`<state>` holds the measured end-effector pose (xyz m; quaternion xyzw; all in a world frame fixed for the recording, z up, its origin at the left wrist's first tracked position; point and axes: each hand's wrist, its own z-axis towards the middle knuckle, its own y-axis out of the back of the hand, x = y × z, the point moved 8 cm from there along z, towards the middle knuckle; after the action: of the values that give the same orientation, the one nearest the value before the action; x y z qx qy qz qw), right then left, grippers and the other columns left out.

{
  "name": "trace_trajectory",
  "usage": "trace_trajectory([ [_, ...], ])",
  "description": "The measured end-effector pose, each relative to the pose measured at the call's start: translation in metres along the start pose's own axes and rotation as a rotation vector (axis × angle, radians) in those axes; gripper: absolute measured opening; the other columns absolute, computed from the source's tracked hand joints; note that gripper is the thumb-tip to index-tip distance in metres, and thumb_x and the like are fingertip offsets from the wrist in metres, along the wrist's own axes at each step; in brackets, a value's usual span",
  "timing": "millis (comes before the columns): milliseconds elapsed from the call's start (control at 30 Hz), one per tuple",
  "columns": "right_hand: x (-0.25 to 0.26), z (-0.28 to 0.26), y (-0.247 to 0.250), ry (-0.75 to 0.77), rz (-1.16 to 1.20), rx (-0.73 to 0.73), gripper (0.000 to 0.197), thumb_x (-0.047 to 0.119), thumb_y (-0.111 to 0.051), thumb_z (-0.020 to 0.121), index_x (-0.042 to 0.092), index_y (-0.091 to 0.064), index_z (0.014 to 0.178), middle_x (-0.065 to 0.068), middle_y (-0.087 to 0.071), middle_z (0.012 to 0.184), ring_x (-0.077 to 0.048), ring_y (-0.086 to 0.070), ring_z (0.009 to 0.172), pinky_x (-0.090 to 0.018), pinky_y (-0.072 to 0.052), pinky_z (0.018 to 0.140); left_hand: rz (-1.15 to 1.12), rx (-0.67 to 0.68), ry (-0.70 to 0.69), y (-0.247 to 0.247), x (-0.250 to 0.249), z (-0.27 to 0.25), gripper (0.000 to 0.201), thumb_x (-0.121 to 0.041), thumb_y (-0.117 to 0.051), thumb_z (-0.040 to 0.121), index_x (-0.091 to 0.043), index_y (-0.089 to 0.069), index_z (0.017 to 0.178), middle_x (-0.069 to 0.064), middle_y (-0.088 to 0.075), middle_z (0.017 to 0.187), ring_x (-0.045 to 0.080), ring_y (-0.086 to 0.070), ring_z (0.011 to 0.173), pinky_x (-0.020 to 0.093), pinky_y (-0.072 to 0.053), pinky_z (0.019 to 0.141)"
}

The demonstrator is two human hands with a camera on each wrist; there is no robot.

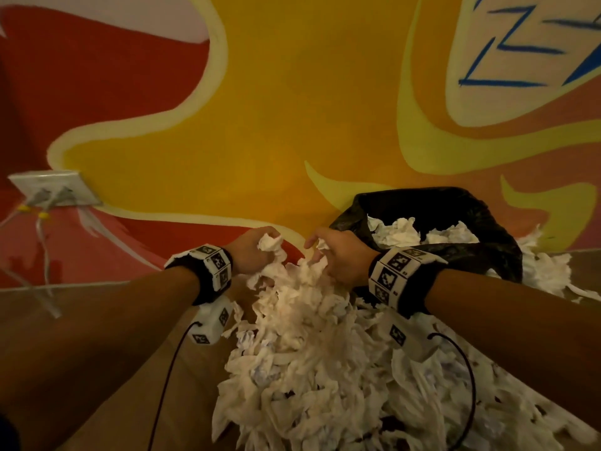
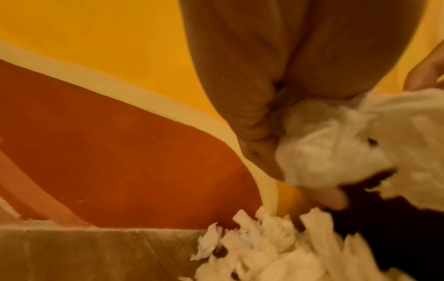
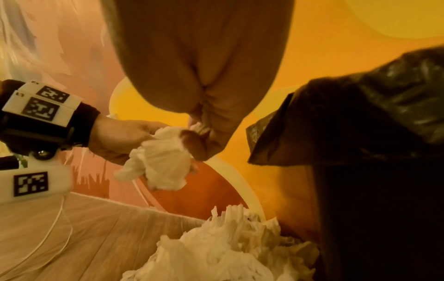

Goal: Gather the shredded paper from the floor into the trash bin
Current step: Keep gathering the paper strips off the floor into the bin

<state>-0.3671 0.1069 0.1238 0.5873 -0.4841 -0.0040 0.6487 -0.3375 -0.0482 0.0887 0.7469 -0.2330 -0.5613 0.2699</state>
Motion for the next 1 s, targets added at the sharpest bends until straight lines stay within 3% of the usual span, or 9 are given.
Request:
trace_trajectory([
  [100, 0.002, -0.007, 0.021, 0.028, -0.023, -0.083, 0.017, 0.019, -0.041, 0.101, 0.014, -0.054, 0.112, -0.005, -0.059, 0.078, -0.016, -0.052, 0.060, -0.026, -0.041, 0.052, -0.227, -0.039, 0.017, 0.004, -0.025, -0.004, 0.005, -0.006, -0.050, 0.096, -0.008, -0.054, 0.099, 0.008, -0.059, 0.081, 0.010, -0.059, 0.045, 0.020, -0.045, 0.041],
  [233, 0.005, -0.020, 0.039, 0.088, -0.022, -0.139, 0.038, 0.053, -0.046, 0.093, 0.018, -0.057, 0.099, -0.012, -0.067, 0.091, -0.026, -0.062, 0.080, -0.040, -0.049, 0.070, -0.374, -0.132, 0.004, 0.005, -0.062, -0.002, 0.017, -0.018, -0.050, 0.100, -0.006, -0.059, 0.092, 0.005, -0.056, 0.059, 0.012, -0.047, 0.034, 0.022, -0.040, 0.036],
  [333, 0.002, -0.025, 0.048, 0.092, 0.011, -0.175, 0.042, 0.063, -0.054, 0.084, 0.024, -0.051, 0.099, -0.005, -0.066, 0.088, -0.022, -0.063, 0.080, -0.034, -0.050, 0.068, -0.434, -0.145, -0.053, -0.005, -0.098, 0.001, 0.027, -0.024, -0.047, 0.101, -0.010, -0.056, 0.079, 0.003, -0.055, 0.055, 0.008, -0.045, 0.032, 0.019, -0.037, 0.036],
  [467, -0.002, -0.033, 0.071, 0.137, 0.039, -0.314, 0.034, 0.047, -0.058, 0.090, 0.016, -0.050, 0.104, -0.003, -0.064, 0.084, -0.015, -0.059, 0.070, -0.021, -0.041, 0.054, -0.552, -0.155, -0.111, -0.022, -0.139, 0.004, 0.032, -0.026, -0.041, 0.103, -0.012, -0.049, 0.075, -0.012, -0.050, 0.039, -0.001, -0.042, 0.029, 0.012, -0.032, 0.032],
  [667, -0.022, -0.049, 0.106, 0.138, -0.021, -0.374, 0.023, 0.033, -0.041, 0.101, 0.017, -0.051, 0.089, 0.005, -0.050, 0.072, -0.006, -0.046, 0.060, -0.018, -0.031, 0.051, -0.676, -0.115, -0.024, -0.033, -0.157, 0.019, 0.019, -0.032, -0.050, 0.099, -0.015, -0.051, 0.106, 0.011, -0.060, 0.104, 0.022, -0.063, 0.066, 0.036, -0.056, 0.052],
  [767, -0.037, -0.057, 0.123, 0.108, -0.003, -0.450, 0.030, 0.024, -0.042, 0.100, 0.011, -0.038, 0.073, 0.000, -0.037, 0.063, -0.016, -0.035, 0.054, -0.028, -0.028, 0.052, -0.630, -0.216, 0.014, -0.030, -0.153, 0.027, 0.031, -0.035, -0.047, 0.100, -0.009, -0.050, 0.115, 0.012, -0.049, 0.071, 0.011, -0.044, 0.034, 0.021, -0.040, 0.037],
  [833, -0.049, -0.064, 0.137, 0.084, 0.054, -0.513, 0.030, 0.016, -0.049, 0.094, 0.010, -0.036, 0.068, -0.008, -0.035, 0.060, -0.021, -0.034, 0.053, -0.031, -0.030, 0.053, -0.589, -0.259, 0.012, -0.026, -0.148, 0.033, 0.034, -0.039, -0.045, 0.100, -0.010, -0.051, 0.117, 0.006, -0.033, 0.058, 0.013, -0.028, 0.032, 0.023, -0.028, 0.040],
  [933, -0.077, -0.073, 0.159, -0.021, 0.153, -0.579, 0.022, 0.008, -0.056, 0.088, 0.007, -0.044, 0.070, -0.026, -0.058, 0.077, -0.036, -0.058, 0.066, -0.041, -0.048, 0.059, -0.604, -0.247, -0.024, -0.026, -0.149, 0.037, 0.038, -0.041, -0.043, 0.101, -0.006, -0.054, 0.111, 0.006, -0.037, 0.061, 0.015, -0.027, 0.033, 0.024, -0.029, 0.040],
  [1000, -0.095, -0.077, 0.171, -0.067, 0.259, -0.583, 0.026, 0.004, -0.055, 0.089, 0.009, -0.043, 0.066, -0.025, -0.061, 0.082, -0.036, -0.066, 0.074, -0.042, -0.056, 0.062, -0.600, -0.209, -0.075, -0.030, -0.158, 0.037, 0.033, -0.035, -0.041, 0.103, -0.016, -0.054, 0.126, 0.006, -0.047, 0.073, 0.011, -0.029, 0.030, 0.020, -0.030, 0.036],
])
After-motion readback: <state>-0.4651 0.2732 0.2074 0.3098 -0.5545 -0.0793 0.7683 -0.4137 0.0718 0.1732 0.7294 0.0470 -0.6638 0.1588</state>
